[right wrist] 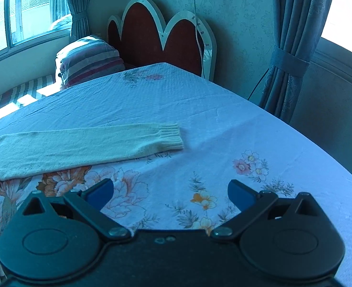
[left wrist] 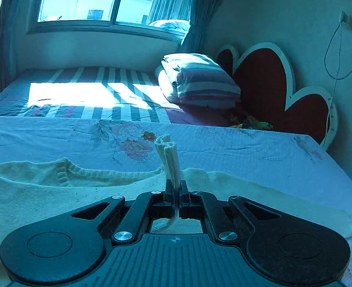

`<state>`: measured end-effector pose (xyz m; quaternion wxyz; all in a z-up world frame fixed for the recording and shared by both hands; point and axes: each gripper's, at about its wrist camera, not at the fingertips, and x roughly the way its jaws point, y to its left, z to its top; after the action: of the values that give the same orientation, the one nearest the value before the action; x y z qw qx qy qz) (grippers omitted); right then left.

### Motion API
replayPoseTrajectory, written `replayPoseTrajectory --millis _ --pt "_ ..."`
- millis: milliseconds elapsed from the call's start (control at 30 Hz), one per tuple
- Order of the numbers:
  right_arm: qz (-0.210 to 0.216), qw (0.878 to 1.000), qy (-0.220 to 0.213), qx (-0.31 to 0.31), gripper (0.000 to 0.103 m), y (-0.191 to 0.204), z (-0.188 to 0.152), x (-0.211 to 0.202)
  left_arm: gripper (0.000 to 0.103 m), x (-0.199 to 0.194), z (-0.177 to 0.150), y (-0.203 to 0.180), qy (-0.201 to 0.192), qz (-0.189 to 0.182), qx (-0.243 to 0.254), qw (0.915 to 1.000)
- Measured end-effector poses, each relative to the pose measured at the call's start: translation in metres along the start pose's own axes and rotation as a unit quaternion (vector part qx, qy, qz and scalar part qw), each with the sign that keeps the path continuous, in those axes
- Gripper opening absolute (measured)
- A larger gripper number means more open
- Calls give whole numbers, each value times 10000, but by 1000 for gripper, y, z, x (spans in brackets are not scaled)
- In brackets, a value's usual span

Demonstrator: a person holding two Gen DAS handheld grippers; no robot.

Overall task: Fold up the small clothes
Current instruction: 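Open the left gripper to lay the cuff on the body and withdraw, then move the open right gripper down to the cuff of the other sleeve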

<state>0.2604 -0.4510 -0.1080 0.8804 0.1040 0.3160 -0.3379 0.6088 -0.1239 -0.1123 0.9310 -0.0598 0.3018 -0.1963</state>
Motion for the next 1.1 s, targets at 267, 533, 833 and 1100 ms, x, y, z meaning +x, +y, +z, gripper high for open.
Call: replayPoseTrajectory --millis 267,533,833,1100 --pt "-39 9998 190 97 102 -25 -8 15 2 16 4 -45 70 -112 310 9994" --pt "-50 9996 196 174 102 -37 -5 22 2 38 -8 -67 394 -138 486 9979" --pt "-62 9997 226 107 102 -34 -4 23 26 65 -26 -93 867 -389 790 9923" --pt "32 9998 174 1 102 -11 0 23 102 -15 -18 -46 -77 17 787 9969"
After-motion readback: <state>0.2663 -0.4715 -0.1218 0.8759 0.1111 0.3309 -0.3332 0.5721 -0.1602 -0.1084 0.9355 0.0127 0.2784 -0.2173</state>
